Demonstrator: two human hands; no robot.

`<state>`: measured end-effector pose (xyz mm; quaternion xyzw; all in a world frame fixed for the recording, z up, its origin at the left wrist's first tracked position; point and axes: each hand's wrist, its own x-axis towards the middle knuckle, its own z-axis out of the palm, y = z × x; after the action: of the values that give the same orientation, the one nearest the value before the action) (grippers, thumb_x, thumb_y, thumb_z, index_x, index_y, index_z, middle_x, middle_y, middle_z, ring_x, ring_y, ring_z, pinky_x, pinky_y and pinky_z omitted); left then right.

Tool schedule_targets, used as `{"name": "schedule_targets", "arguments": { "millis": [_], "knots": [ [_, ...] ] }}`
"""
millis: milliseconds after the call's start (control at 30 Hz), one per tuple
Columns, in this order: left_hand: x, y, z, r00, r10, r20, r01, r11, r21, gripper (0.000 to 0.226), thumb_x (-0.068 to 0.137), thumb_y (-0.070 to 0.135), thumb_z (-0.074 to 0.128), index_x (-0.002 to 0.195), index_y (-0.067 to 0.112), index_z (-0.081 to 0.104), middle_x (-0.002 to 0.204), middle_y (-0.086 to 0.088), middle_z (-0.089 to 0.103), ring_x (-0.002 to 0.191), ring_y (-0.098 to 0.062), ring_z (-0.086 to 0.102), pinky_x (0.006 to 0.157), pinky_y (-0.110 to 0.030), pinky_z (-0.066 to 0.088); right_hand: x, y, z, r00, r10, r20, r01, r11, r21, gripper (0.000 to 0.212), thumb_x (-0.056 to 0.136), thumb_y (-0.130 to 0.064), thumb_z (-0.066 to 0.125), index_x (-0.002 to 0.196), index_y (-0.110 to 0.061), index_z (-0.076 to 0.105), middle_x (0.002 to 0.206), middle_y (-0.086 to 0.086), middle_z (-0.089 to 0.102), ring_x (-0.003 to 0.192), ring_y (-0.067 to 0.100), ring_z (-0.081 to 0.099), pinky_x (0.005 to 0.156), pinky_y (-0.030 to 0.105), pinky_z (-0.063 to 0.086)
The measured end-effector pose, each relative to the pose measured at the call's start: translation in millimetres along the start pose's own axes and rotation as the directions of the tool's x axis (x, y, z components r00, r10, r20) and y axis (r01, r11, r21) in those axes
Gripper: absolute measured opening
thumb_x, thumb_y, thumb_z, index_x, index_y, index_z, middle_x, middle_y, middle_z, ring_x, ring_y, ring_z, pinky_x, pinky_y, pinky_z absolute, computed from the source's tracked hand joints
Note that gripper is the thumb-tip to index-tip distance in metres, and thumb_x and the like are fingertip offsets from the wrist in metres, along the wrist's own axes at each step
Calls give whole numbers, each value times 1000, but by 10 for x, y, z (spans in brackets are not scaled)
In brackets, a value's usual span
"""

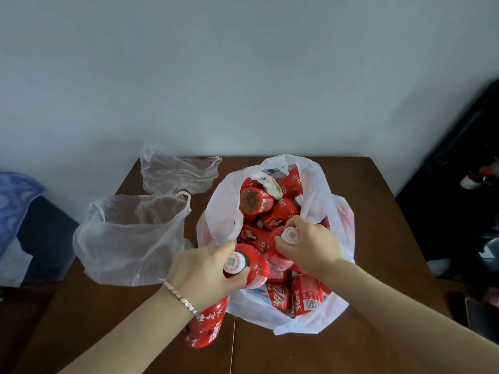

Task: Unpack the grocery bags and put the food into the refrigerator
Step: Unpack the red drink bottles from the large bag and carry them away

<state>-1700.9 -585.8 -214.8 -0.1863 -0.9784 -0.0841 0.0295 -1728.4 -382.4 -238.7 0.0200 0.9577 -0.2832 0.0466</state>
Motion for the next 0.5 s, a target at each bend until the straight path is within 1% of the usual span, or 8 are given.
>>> {"name": "schedule_targets", "arguments": {
  "millis": [67, 133, 200, 267, 333, 400, 433, 500],
  "knots": [
    [26, 107, -61, 998, 28, -59, -27, 999, 26, 46, 73, 69, 39, 78, 26, 53, 57, 10, 56, 48, -7, 55, 42, -5, 20, -47, -20, -194, 1000, -22, -19, 22, 1000, -8, 29, 79, -50, 62, 92, -24, 58, 78, -6, 67, 73, 13, 64, 66, 33, 56],
    [79, 201, -151, 1000, 13, -27, -12, 1000, 22, 46, 74, 71, 39, 83, 27, 47, 64, 10, 52, 59, -8, 54, 45, -10, 26, -112, -33, -373, 999, -20, -30, 20, 1000, -21, 28, 77, -48, 64, 90, -24, 59, 78, -6, 67, 73, 12, 64, 67, 33, 56],
    [161, 295, -243, 999, 31, -27, -30, 999, 20, 44, 78, 70, 43, 85, 27, 47, 65, 10, 50, 61, -8, 51, 45, -11, 27, -186, -29, -534, 1000, -21, -23, 20, 998, -57, 28, 77, -49, 64, 91, -25, 59, 79, -7, 66, 73, 12, 65, 66, 30, 57],
    [233, 377, -306, 997, 79, -24, -78, 997, 23, 39, 81, 66, 45, 82, 27, 40, 64, 11, 46, 59, -7, 46, 45, -11, 24, -281, -24, -690, 1000, -13, -20, 11, 995, -99, 29, 77, -50, 63, 94, -27, 58, 81, -10, 65, 74, 10, 64, 65, 25, 56],
    [284, 452, -344, 985, 163, -63, -163, 987, 10, 38, 81, 64, 47, 79, 28, 37, 62, 12, 43, 57, -8, 44, 43, -12, 21, -405, -6, -817, 999, 25, -33, -29, 992, -125, 28, 77, -51, 63, 93, -29, 57, 82, -11, 64, 74, 9, 63, 63, 21, 54],
    [347, 505, -349, 947, 291, -138, -295, 955, -11, 40, 77, 66, 51, 74, 27, 40, 55, 12, 40, 51, -9, 44, 42, -13, 17, -577, 19, -903, 993, 89, -73, -99, 986, -134, 26, 76, -51, 63, 90, -30, 56, 83, -11, 65, 74, 9, 63, 61, 20, 52],
    [372, 542, -347, 925, 350, -145, -357, 934, -25, 41, 74, 68, 47, 74, 27, 41, 55, 11, 44, 50, -11, 48, 42, -15, 17, -687, 35, -930, 985, 130, -112, -144, 982, -125, 26, 74, -51, 64, 88, -30, 56, 82, -11, 65, 74, 9, 63, 61, 21, 52],
    [405, 633, -328, 880, 463, -105, -469, 882, -44, 44, 74, 73, 34, 80, 31, 42, 68, 10, 56, 65, -12, 59, 44, -16, 20, -946, 61, -975, 955, 219, -198, -239, 967, -85, 25, 74, -52, 64, 84, -32, 55, 75, -12, 62, 68, 6, 60, 54, 19, 47]
  ]
}}
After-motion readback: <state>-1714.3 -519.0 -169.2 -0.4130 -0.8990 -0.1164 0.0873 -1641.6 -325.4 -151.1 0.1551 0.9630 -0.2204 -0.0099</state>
